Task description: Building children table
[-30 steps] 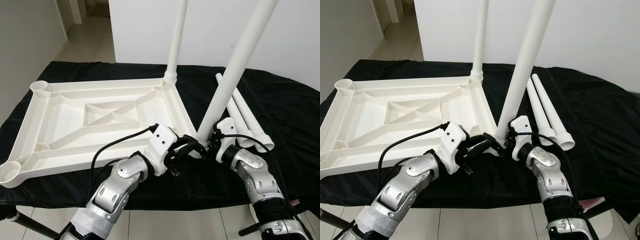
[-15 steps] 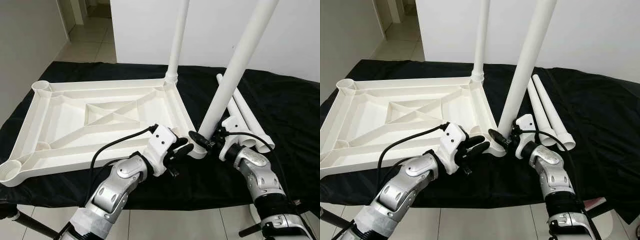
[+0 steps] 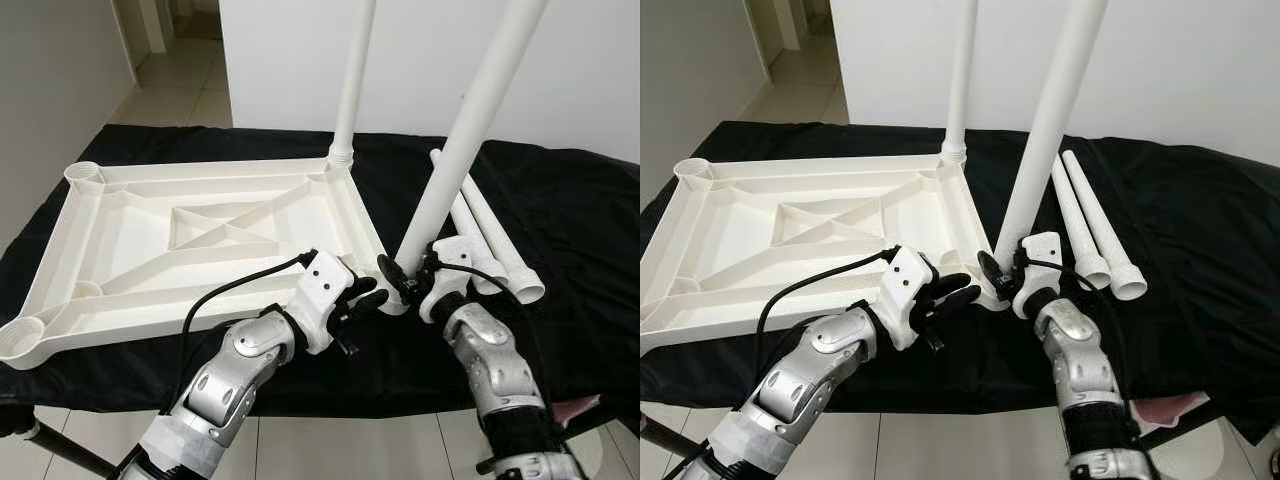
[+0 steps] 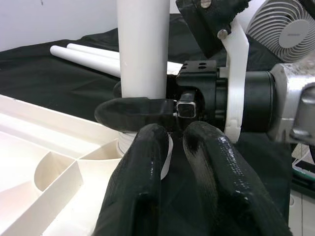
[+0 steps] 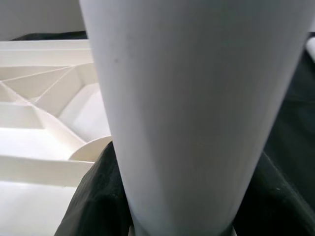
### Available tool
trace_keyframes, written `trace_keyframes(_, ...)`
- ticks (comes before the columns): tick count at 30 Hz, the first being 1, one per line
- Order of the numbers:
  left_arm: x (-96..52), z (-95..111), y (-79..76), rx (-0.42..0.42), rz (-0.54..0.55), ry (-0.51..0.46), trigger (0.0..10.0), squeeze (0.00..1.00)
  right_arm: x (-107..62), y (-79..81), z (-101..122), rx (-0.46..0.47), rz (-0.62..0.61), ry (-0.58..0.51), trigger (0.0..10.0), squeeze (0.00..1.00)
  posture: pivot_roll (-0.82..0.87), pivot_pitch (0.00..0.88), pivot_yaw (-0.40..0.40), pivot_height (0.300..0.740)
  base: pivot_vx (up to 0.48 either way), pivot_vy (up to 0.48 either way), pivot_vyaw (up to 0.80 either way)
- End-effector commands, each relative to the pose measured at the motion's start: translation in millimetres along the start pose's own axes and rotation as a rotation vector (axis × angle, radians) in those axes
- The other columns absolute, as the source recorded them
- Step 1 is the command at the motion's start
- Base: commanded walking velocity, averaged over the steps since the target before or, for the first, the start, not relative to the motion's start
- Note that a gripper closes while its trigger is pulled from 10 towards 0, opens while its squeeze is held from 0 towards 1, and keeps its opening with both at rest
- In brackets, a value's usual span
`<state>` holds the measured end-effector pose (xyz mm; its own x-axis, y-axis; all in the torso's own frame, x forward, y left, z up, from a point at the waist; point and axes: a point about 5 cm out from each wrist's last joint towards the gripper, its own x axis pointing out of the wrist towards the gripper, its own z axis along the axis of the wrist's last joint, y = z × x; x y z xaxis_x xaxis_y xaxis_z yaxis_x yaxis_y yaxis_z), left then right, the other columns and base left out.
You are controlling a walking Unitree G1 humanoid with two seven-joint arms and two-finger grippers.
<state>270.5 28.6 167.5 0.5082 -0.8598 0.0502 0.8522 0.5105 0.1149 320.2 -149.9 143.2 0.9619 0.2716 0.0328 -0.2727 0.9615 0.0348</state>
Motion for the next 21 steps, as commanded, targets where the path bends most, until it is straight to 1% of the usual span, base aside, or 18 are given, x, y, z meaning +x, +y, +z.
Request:
trace_keyframes(1, -1.6, -6.7, -4.5, -0.010, -0.042, 0.033, 10.0, 0.00, -5.6, -4.0, -14.1, 0.050, -0.228, 0.070, 10.0, 0.00, 0.03, 0.069, -0.032, 0.740, 0.000, 0.000, 0.00)
trace_keyframes(2, -1.6, -6.7, -4.5, -0.010, -0.042, 0.033, 10.0, 0.00, -5.6, -4.0, -14.1, 0.050, -0.228, 0.070, 10.0, 0.00, 0.03, 0.069, -0.032, 0.740, 0.000, 0.000, 0.00)
trace_keyframes(3, -2.1, -6.9, -4.6, -0.010, -0.041, 0.034, 10.0, 0.00, -6.6, -4.3, -13.4, 0.052, -0.315, 0.068, 10.0, 0.00, 0.03, 0.069, -0.032, 0.740, 0.000, 0.000, 0.00)
trace_keyframes(4, -2.6, -7.1, -5.0, -0.010, -0.041, 0.035, 10.0, 0.00, -6.9, -1.4, -13.2, 0.088, -0.376, 0.068, 10.0, 0.00, 0.04, 0.068, -0.036, 0.740, 0.000, 0.000, 0.00)
trace_keyframes(5, -2.6, -7.1, -5.0, -0.010, -0.041, 0.035, 10.0, 0.00, -6.9, -1.4, -13.2, 0.088, -0.376, 0.068, 10.0, 0.00, 0.04, 0.068, -0.036, 0.740, 0.000, 0.000, 0.00)
trace_keyframes(6, -2.9, -7.4, -5.5, -0.011, -0.041, 0.036, 10.0, 0.00, -7.4, 1.6, -11.9, 0.120, -0.438, 0.054, 10.0, 0.00, 0.04, 0.067, -0.039, 0.740, 0.000, 0.000, 0.00)
trace_keyframes(7, -3.1, -7.5, -6.0, -0.011, -0.040, 0.036, 10.0, 0.00, -5.1, 9.4, -10.5, 0.163, -0.432, 0.036, 10.0, 0.00, 0.05, 0.066, -0.041, 0.740, 0.000, 0.000, 0.00)
trace_keyframes(8, -3.1, -7.5, -6.0, -0.011, -0.040, 0.036, 10.0, 0.00, -5.1, 9.4, -10.5, 0.163, -0.432, 0.036, 10.0, 0.00, 0.05, 0.066, -0.041, 0.740, 0.000, 0.000, 0.00)
trace_keyframes(9, -3.4, -7.2, -6.3, -0.015, -0.035, 0.034, 10.0, 0.00, -1.7, 18.8, -5.0, 0.196, -0.399, 0.000, 10.0, 0.00, 0.04, 0.064, -0.039, 0.740, 0.000, 0.000, 0.00)
trace_keyframes(12, -3.4, -7.3, -6.7, -0.019, -0.034, 0.032, 10.0, 0.00, -1.6, 18.3, -1.3, 0.191, -0.379, -0.015, 10.0, 0.00, 0.04, 0.062, -0.038, 0.740, 0.000, 0.000, 0.00)
trace_keyframes(14, -2.9, -7.6, -7.9, -0.017, -0.042, 0.032, 10.0, 0.00, -2.9, 16.1, 1.3, 0.160, -0.376, -0.020, 10.0, 0.00, 0.04, 0.057, -0.038, 0.740, 0.000, 0.000, 0.00)
trace_keyframes(19, -2.0, -7.2, -7.6, -0.016, -0.043, 0.031, 10.0, 0.00, -3.8, 16.0, 3.1, 0.153, -0.380, -0.026, 10.0, 0.00, 0.03, 0.050, -0.038, 0.740, 0.000, 0.000, 0.00)
trace_keyframes(20, -1.5, -6.7, -7.1, -0.016, -0.042, 0.029, 10.0, 0.00, -4.1, 17.5, 3.9, 0.165, -0.372, -0.030, 10.0, 0.30, 0.03, 0.050, -0.038, 0.740, 0.000, 0.000, 0.00)
trace_keyframes(21, -1.1, -6.4, -6.7, -0.016, -0.041, 0.028, 10.0, 0.00, -4.4, 18.7, 4.4, 0.174, -0.366, -0.032, 10.0, 0.30, 0.03, 0.050, -0.038, 0.740, 0.000, 0.000, 0.00)
